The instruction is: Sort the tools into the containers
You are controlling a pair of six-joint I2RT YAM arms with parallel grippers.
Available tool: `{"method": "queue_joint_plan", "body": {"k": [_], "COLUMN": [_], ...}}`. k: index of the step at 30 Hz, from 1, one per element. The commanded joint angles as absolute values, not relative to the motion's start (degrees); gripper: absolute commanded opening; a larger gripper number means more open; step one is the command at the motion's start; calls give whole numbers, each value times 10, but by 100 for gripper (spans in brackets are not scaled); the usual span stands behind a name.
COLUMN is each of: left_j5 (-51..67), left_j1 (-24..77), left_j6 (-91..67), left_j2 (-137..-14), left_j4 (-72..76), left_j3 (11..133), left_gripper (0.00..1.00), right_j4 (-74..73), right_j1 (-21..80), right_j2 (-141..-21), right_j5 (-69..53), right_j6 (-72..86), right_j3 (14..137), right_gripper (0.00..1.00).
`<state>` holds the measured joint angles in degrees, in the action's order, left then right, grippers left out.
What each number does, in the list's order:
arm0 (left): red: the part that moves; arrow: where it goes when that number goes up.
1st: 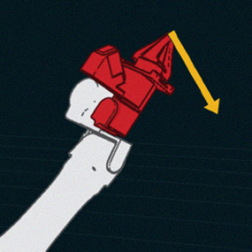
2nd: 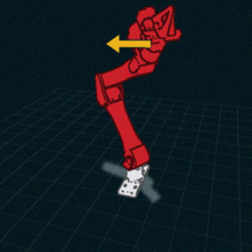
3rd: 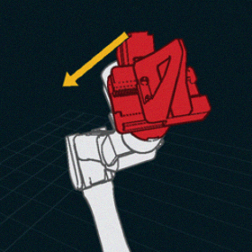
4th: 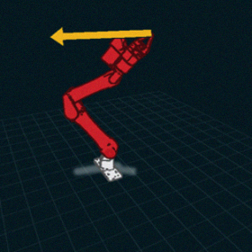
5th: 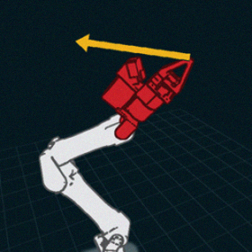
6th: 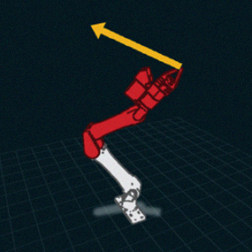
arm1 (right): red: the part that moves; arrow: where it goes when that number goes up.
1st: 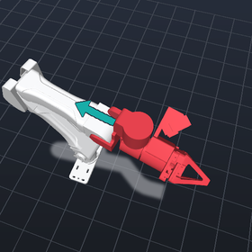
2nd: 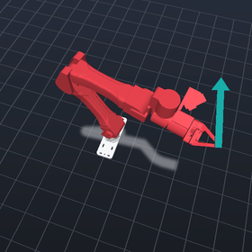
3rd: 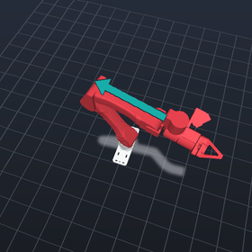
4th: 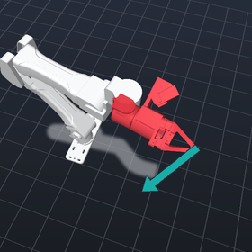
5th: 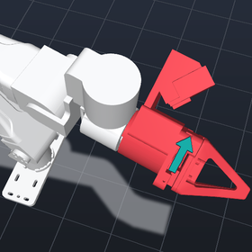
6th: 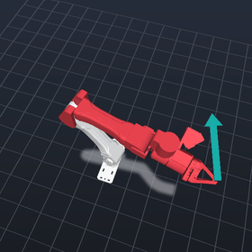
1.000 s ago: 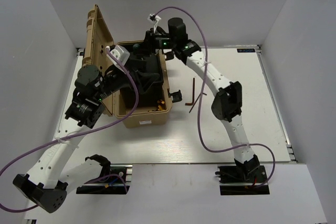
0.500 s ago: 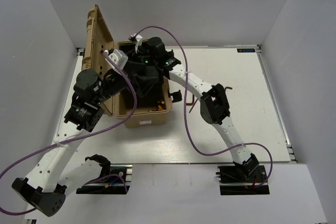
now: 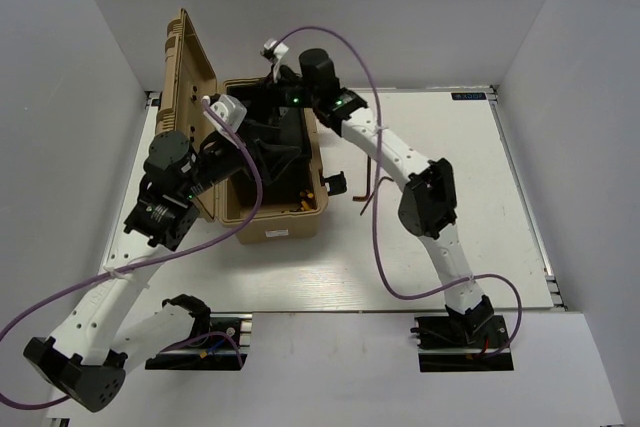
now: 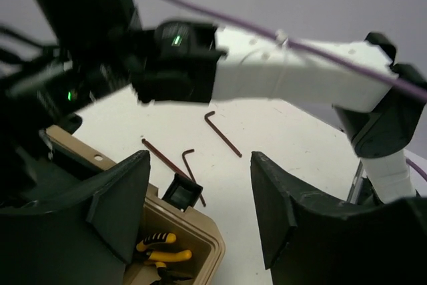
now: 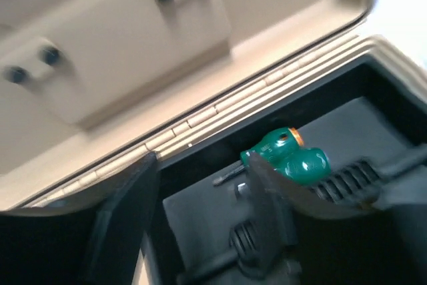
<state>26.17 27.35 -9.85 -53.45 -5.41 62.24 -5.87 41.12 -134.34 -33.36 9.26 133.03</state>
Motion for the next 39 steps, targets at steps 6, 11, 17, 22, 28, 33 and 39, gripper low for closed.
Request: {"method": "queue_joint_plan", "body": {"k": [6, 11, 17, 22, 28, 33, 39], "left_j5": [353, 330, 116, -11, -37, -96, -124], "left_j1": [286, 335, 439, 460, 460, 465, 470], "left_j6": [-100, -64, -25, -66, -105, -119, -126], "left_j2": [-624, -775, -1053, -1244, -1352, -1385, -1413], "left_j4": [-21, -90, -296, -430, -417, -397, -385], "left_j3": [679, 786, 1080, 1272, 1333, 1318, 1303], "left_gripper": [62, 51, 14, 5, 66, 68, 68], "right_j4": [-221, -303, -508, -564, -490, -450, -424], "right_j1": [337, 226, 104, 34, -14, -36, -47], "right_j2": [-1172, -1050, -989, -978, -947, -945, -938], "right_j5": [-80, 26, 11, -28, -109, -158, -196], "right_j6": [-28, -81, -79, -5, 36, 47, 52], "right_j3": [1337, 1192, 1078, 973, 840, 776, 735], "right_gripper": [22, 17, 57, 0, 0, 0, 0]}}
